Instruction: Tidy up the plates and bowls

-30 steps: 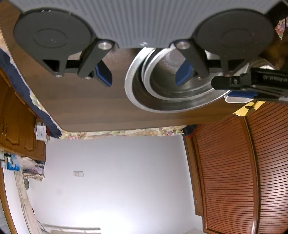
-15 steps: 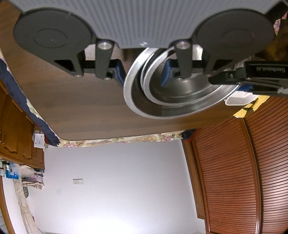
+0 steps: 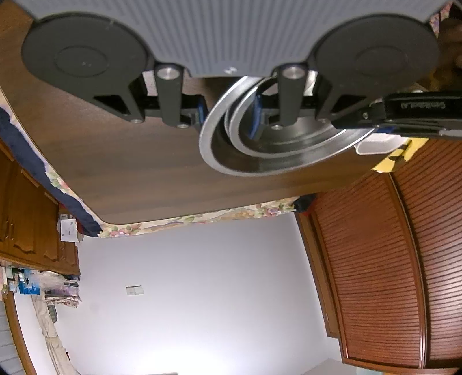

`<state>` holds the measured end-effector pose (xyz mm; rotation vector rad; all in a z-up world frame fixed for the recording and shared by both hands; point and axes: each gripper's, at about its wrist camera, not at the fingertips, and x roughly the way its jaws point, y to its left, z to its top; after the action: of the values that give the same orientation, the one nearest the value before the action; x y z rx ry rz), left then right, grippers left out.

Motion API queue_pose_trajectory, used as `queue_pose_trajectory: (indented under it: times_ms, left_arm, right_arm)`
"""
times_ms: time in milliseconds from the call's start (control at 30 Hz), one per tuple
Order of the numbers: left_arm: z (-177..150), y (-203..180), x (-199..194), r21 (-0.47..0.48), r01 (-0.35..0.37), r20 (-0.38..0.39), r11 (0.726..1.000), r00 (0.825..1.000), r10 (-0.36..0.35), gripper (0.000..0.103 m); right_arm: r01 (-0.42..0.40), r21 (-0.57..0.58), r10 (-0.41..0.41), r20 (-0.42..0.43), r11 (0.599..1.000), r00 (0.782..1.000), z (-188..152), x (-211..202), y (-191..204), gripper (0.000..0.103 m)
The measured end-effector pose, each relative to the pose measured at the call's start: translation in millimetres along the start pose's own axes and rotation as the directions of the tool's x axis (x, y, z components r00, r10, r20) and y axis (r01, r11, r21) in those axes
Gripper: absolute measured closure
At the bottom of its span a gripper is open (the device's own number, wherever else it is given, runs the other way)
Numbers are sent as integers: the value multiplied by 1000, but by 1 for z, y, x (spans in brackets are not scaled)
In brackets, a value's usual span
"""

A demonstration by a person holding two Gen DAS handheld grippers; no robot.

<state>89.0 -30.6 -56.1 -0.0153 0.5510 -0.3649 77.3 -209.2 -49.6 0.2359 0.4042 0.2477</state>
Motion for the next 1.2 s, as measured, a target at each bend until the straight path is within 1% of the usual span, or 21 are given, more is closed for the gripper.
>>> queue_pose_trajectory:
  times_ms: [267,400,533,633,767,900,1033,1200]
  left_arm:
    - [18,4,-16,8,6,44,1000,999,-6,65]
    - [30,6,-27,19,2,74,1000,997,-3,65]
    - [39,6,-38,30,0,87,1000,996,-3,65]
    - [46,7,-46,28,4,97,1000,995,-6,65]
    - [52,10,-58,23,0,115,1000,993,-3,65]
    - [54,14,-68,19,-2,120,1000,993,0,65]
    - [50,18,-77,11,-11,120,1000,993,10,65]
    - [46,35,-84,-11,-29,121,1000,992,30,65]
  right_arm:
    - [-28,0,28,33,1000,999,9,-8,4,71]
    - [-48,-1,48,53,999,997,19,-13,7,71]
    - [-65,-15,66,79,998,995,30,-19,12,71]
    - [-72,-19,74,103,997,992,39,-23,15,71]
    - [-87,-17,88,114,996,990,44,-27,18,71]
    - [-101,-23,103,108,995,989,46,-27,22,71]
    - [-119,-30,122,108,992,987,48,-27,29,71]
    - [-144,-40,148,102,989,984,51,-25,40,71]
